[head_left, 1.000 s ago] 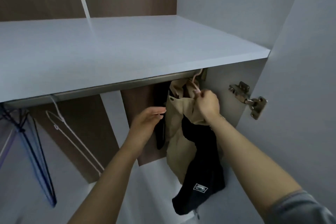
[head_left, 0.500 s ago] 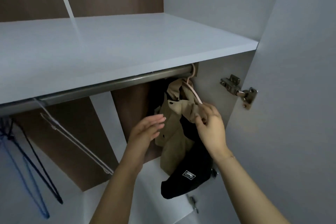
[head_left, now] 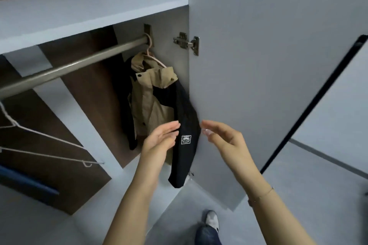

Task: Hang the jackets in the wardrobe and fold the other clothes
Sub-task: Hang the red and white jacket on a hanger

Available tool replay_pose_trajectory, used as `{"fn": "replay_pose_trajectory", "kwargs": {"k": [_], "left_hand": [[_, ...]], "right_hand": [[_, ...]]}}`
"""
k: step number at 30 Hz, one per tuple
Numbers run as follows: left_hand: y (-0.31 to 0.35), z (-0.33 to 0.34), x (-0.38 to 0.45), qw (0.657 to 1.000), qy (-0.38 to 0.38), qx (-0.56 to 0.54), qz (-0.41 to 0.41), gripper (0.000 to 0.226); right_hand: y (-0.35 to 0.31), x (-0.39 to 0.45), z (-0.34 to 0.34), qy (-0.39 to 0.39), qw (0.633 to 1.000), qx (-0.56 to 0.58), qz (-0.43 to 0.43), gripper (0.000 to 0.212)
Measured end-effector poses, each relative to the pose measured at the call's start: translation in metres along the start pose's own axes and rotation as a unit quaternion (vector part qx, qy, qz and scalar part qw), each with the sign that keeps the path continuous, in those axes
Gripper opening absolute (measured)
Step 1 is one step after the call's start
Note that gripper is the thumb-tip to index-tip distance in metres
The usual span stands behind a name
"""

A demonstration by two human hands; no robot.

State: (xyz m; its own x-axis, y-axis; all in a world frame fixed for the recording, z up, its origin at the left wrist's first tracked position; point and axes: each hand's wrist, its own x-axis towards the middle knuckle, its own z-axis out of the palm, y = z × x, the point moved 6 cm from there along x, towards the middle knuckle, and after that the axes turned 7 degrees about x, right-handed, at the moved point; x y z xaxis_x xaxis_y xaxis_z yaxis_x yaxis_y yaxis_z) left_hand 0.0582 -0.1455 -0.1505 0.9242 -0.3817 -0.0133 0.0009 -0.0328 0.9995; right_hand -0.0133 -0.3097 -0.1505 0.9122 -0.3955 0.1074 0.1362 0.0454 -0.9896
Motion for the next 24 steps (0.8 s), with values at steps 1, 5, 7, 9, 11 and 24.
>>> {"fn": "replay_pose_trajectory", "kwargs": {"k": [1, 5, 7, 9, 11, 24], "left_hand": [[0.0, 0.013, -0.01, 1.0, -0.02, -0.001, -0.003, 0.032], [0.008, 0.077, -0.04, 0.995, -0.103, 0.002, 0.002, 0.03], [0.014, 0.115, -0.056, 0.988, -0.155, 0.003, 0.005, 0.029], [0.017, 0.154, -0.076, 0.979, -0.206, 0.007, 0.009, 0.028], [0.018, 0.193, -0.097, 0.969, -0.247, 0.016, 0.016, 0.027], [-0.01, 0.502, -0.384, 0.813, -0.577, 0.073, 0.023, 0.025]], "right_hand": [[-0.003, -0.017, -0.011, 0.013, 1.0, -0.004, 0.002, 0.026], [-0.017, -0.083, -0.065, 0.081, 0.997, -0.018, 0.008, 0.028], [-0.025, -0.116, -0.099, 0.132, 0.991, -0.016, 0.008, 0.029], [-0.032, -0.15, -0.134, 0.189, 0.982, -0.006, 0.001, 0.03], [-0.039, -0.187, -0.169, 0.243, 0.97, -0.004, -0.01, 0.03], [-0.072, -0.533, -0.4, 0.509, 0.859, -0.047, 0.004, 0.028]]}}
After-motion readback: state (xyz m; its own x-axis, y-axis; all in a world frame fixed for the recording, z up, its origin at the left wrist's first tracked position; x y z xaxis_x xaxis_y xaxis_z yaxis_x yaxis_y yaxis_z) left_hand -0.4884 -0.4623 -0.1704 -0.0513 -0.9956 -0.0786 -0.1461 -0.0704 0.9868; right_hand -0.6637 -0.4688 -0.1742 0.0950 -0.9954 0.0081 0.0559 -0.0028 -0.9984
